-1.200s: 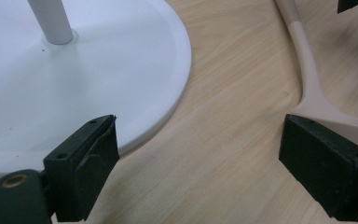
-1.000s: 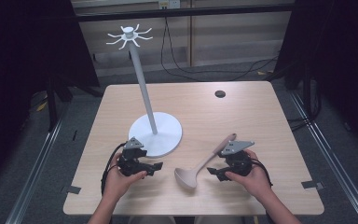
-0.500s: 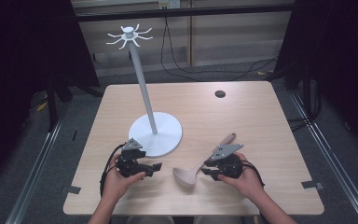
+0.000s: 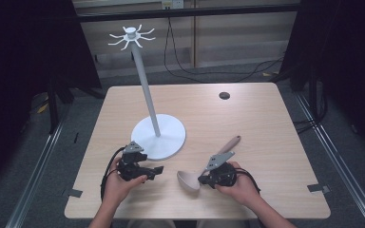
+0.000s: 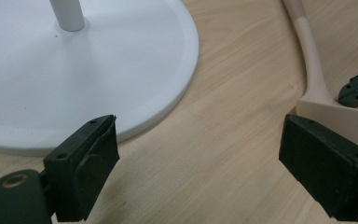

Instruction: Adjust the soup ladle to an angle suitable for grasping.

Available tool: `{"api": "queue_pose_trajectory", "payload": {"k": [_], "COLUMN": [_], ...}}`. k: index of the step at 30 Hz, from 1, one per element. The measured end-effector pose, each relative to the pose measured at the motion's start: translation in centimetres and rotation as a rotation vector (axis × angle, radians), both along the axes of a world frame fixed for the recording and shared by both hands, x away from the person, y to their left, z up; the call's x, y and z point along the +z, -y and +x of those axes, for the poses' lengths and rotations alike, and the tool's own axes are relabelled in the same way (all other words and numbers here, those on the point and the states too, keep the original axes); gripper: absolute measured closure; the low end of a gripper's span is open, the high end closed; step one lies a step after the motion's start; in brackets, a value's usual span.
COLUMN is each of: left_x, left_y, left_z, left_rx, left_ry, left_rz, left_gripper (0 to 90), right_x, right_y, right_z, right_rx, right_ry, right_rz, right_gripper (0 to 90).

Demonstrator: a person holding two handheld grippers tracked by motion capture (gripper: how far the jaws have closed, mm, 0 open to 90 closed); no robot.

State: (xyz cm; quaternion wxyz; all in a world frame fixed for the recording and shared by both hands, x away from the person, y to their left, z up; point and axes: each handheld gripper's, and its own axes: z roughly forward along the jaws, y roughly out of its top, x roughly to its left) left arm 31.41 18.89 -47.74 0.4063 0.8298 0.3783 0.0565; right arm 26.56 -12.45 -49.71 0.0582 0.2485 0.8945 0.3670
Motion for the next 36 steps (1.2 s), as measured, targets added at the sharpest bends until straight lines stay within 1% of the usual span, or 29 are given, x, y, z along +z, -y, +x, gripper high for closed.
{"api": "queue_pose_trajectory", "payload": {"k": [1,4,7,9,14,16,17,18,20,21,22,23,25,26,27,28,29,31,32,34,36], "left_x": [0.0,0.1,0.2,0.2,0.3,0.3,0.4,0.5,0.6,0.6,0.6,0.7,0.7,0.8,0.8,0.8,0.8,0.9,0.9,1.0,1.0], "left_y": [-0.1,-0.2,-0.3,-0.4,-0.9,-1.1,-1.3,-1.4,-1.6,-1.7,-1.7,-1.8,-1.7,-1.8,-1.8,-1.7,-1.6,-1.5,-1.4,-1.2,-1.1], "left_z": [0.0,-0.1,-0.2,-0.2,-0.2,-0.3,-0.3,-0.3,-0.2,-0.2,-0.2,-0.2,-0.2,-0.1,-0.1,-0.1,-0.1,-0.1,-0.1,-0.1,0.0], "left_rx": [-0.003,0.009,0.015,0.018,0.034,0.044,0.046,0.050,0.054,0.057,0.062,0.060,0.069,0.064,0.063,0.065,0.062,0.055,0.056,0.049,0.042], "left_ry": [0.003,0.001,0.005,0.002,0.007,0.008,0.011,0.011,0.015,0.016,0.017,0.016,0.022,0.021,0.026,0.023,0.024,0.023,0.023,0.020,0.022], "left_rz": [0.007,-0.006,-0.004,-0.010,-0.007,-0.017,-0.015,-0.015,-0.022,-0.020,-0.026,-0.026,-0.032,-0.029,-0.025,-0.032,-0.030,-0.026,-0.029,-0.028,-0.029], "left_gripper": [11.6,11.6,11.6,11.6,11.6,11.6,11.6,11.6,11.6,11.6,11.6,11.6,11.6,11.6,11.5,11.5,11.6,11.5,11.5,11.6,11.6], "right_x": [0.0,-0.1,-0.1,-0.1,-0.1,-0.1,-0.1,-0.1,-0.1,-0.1,-0.1,-0.1,-0.1,-0.1,-0.1,-0.2,-0.3,-0.3,-0.3,-0.3,-0.3], "right_y": [-0.2,-0.3,-0.5,-0.8,-1.9,-2.3,-2.5,-2.8,-3.2,-3.4,-3.6,-3.6,-3.9,-4.1,-4.1,-4.2,-4.3,-4.5,-4.5,-4.5,-4.4], "right_z": [-0.1,0.0,0.0,0.0,0.0,0.0,0.0,0.0,0.0,0.0,0.0,0.1,0.1,0.1,0.1,0.1,0.1,0.0,0.1,0.1,0.2], "right_rx": [-0.003,-0.004,-0.003,0.002,0.010,0.019,0.025,0.033,0.042,0.040,0.033,0.035,0.044,0.040,0.052,0.048,0.052,0.044,0.047,0.044,0.045], "right_ry": [0.002,0.004,0.006,0.009,0.027,0.034,0.035,0.040,0.044,0.051,0.039,0.048,0.054,0.050,0.064,0.066,0.065,0.057,0.065,0.054,0.057], "right_rz": [-0.014,0.000,0.004,0.005,-0.003,-0.004,-0.009,-0.002,-0.005,-0.003,0.003,-0.004,0.000,0.002,0.003,-0.002,0.006,0.007,0.011,0.015,0.008], "right_gripper": [90.0,90.0,90.0,90.0,90.0,90.0,90.0,90.0,90.0,90.0,90.0,90.0,90.0,90.0,90.0,90.0,90.0,90.0,90.0,90.0,89.2]}}
